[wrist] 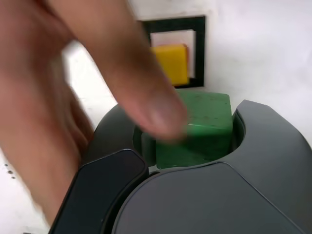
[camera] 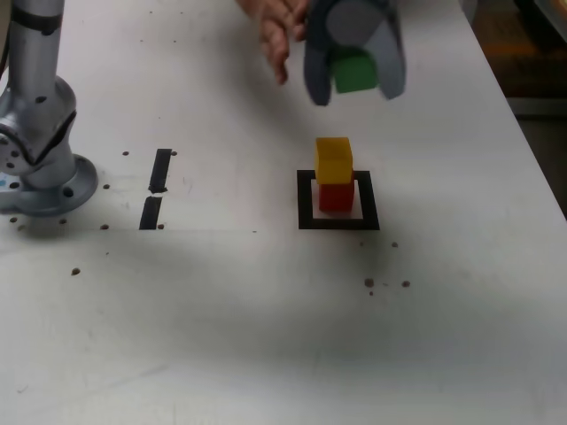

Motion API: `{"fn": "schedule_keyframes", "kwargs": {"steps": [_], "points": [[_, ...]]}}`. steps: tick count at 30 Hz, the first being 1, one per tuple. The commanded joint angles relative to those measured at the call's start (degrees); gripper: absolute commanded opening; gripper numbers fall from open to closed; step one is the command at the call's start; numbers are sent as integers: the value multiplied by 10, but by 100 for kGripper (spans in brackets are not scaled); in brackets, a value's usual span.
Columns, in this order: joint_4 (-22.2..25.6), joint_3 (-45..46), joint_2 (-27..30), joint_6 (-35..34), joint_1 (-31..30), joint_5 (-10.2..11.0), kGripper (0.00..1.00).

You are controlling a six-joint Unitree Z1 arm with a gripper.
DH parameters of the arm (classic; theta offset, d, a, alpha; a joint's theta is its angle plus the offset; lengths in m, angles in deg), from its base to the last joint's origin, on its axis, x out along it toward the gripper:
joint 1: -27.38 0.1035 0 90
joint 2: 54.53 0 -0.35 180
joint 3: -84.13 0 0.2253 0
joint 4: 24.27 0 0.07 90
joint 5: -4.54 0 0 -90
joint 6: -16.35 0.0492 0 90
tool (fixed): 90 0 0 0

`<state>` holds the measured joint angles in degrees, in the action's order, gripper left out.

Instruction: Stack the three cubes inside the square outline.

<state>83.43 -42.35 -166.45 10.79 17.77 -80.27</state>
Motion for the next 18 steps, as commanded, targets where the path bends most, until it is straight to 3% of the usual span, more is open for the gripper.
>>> {"fn": "schedule_keyframes", "kwargs": {"steps": [1,18], "points": [[7,12,-11,3,9,-1,2],[-28,81,-49,22,46,-10,4]]}}
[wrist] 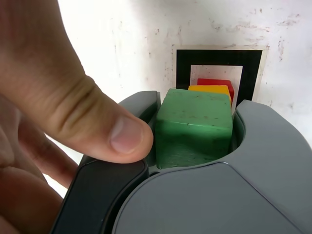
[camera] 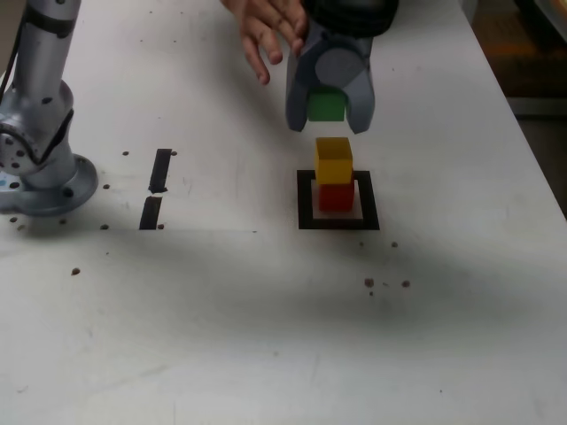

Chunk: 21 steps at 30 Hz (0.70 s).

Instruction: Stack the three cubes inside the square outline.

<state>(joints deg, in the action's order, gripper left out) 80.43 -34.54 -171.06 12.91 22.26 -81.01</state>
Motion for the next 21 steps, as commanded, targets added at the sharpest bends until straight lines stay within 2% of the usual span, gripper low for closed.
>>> {"fn": "schedule_keyframes", "kwargs": {"steps": [1,12,21], "points": [[-1,5,-4,1,2,-5,4],[-11,15,-2,11,1,-35,4],[-18,17,1,-2,-21,-39,4]]}}
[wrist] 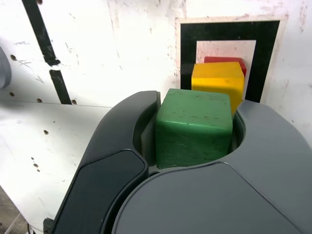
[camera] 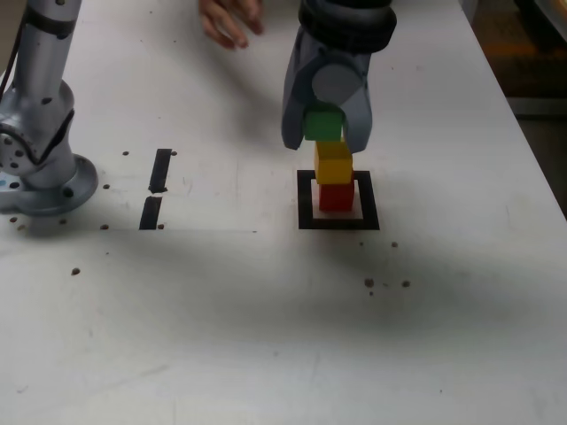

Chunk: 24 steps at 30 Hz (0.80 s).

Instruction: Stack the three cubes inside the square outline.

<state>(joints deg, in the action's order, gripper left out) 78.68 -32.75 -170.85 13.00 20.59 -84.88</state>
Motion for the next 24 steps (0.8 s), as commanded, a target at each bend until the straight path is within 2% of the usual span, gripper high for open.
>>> {"fn": "schedule_keyframes", "kwargs": {"steps": [1,10,16,20,24], "points": [[-3,-1,-2,-5,-7,-1,4],[-31,22,-7,-9,-15,1,6],[-42,29,-11,-7,-14,1,17],[-43,30,-12,-6,-13,4,33],[-43,32,-12,-3,-12,5,65]]}}
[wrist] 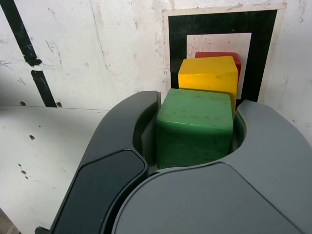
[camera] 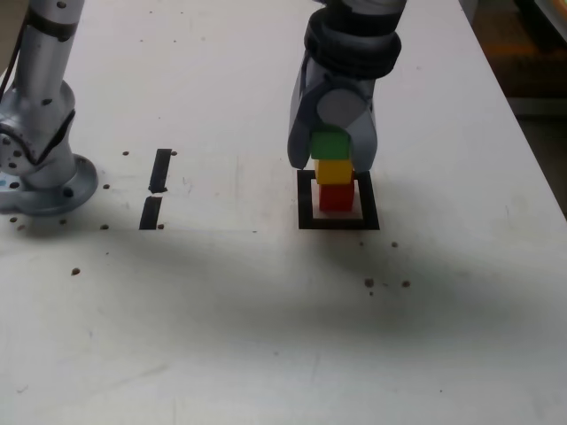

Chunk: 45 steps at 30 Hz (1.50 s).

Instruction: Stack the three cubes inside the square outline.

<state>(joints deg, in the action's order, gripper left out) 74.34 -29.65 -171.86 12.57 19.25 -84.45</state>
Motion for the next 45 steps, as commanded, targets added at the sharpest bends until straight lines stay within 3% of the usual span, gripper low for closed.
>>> {"fn": "schedule_keyframes", "kwargs": {"steps": [1,4,8,14,22,27,32,36,45], "points": [[0,2,-2,2,1,1,72],[-1,3,-2,4,1,2,89],[0,4,3,4,1,3,98],[8,8,36,-4,1,7,100],[32,78,215,-14,-16,24,99],[40,182,275,-13,0,23,99],[0,296,311,-13,22,24,99],[-64,382,328,-17,26,20,99],[-194,519,300,-18,28,-8,99]]}}
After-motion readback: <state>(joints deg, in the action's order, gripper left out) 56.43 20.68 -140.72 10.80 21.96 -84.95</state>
